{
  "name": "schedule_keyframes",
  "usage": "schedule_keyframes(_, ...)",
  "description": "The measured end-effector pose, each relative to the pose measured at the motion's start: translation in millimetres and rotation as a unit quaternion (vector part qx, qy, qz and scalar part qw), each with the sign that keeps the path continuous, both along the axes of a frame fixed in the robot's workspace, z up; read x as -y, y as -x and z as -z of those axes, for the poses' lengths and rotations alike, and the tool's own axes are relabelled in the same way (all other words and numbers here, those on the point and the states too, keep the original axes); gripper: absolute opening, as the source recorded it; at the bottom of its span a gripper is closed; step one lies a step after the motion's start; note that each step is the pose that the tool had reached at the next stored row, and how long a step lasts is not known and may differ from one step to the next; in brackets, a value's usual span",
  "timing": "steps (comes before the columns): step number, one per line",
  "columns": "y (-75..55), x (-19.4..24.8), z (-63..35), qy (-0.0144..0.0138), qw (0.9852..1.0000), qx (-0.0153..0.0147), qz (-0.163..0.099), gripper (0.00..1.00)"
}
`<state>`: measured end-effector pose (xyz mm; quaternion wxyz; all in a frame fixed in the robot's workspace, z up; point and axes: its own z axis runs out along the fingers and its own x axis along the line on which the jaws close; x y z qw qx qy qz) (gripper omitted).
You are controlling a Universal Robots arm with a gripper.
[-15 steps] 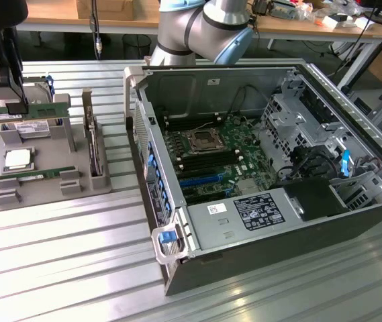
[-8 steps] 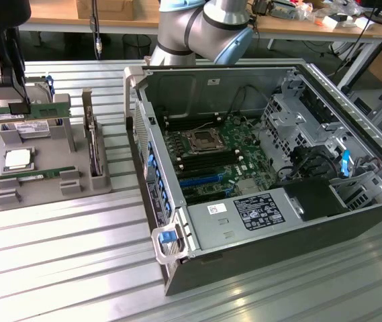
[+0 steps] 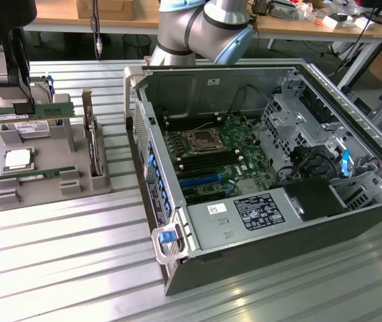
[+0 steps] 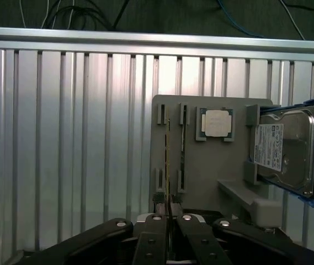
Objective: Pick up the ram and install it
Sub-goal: 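Pick up the ram and move it above insertion slot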
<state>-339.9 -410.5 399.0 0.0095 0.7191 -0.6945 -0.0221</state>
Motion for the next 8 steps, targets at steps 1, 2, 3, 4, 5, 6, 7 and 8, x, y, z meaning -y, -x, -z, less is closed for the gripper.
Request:
schedule_keyframes(1,-1.0,0.0,0.0,0.0004,1.0,0.0,0.0,0.13)
schedule_keyframes(2,-2.2,0.0,0.0,0.0008,1.0,0.0,0.0,0.13)
schedule_keyframes(3,-3.1,0.0,0.0,0.0012,1.0,0.0,0.0,0.13)
schedule_keyframes(4,-6.4,0.0,0.0,0.0026,1.0,0.0,0.0,0.13)
schedule_keyframes(5,-7.1,0.0,0.0,0.003,1.0,0.0,0.0,0.13)
schedule_keyframes(6,-16.4,0.0,0.0,0.0074,1.0,0.0,0.0,0.13)
schedule_keyframes(7,-17.6,0.0,0.0,0.0082,1.0,0.0,0.0,0.13)
schedule_keyframes(8,-18.2,0.0,0.0,0.0085,1.0,0.0,0.0,0.13)
